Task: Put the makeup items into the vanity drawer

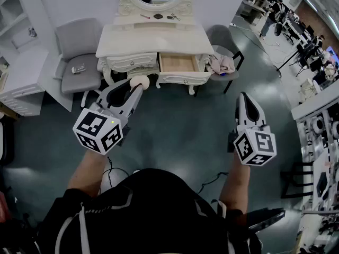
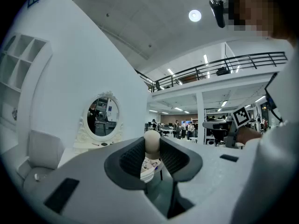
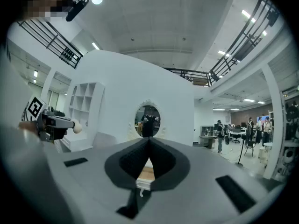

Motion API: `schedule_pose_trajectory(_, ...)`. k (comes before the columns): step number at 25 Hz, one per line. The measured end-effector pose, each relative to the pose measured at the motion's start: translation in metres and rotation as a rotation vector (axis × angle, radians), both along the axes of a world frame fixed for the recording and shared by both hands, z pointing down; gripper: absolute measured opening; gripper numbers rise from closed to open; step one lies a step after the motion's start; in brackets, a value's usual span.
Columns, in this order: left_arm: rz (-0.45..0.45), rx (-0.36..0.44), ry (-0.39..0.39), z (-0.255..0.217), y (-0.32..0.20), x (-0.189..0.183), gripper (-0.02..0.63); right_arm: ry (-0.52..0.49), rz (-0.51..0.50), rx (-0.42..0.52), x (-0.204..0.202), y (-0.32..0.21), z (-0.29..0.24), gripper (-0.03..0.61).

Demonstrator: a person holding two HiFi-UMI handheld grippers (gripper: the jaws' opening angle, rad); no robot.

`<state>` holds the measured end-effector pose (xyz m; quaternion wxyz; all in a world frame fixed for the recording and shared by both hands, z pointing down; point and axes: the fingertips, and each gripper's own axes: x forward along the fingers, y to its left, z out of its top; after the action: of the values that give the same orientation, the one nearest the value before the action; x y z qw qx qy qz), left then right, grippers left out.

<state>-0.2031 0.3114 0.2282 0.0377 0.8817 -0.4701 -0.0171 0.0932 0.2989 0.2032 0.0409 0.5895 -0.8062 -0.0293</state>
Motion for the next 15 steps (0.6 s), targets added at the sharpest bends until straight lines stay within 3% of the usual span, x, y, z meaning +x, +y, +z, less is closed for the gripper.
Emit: schedule_pose_trajectory(15,-0.018,-0.020,-0.004,0.004,0.009,0.024,0.100,-0.014,-0.022,0.005,0.017,0.009,-0.001,0.005)
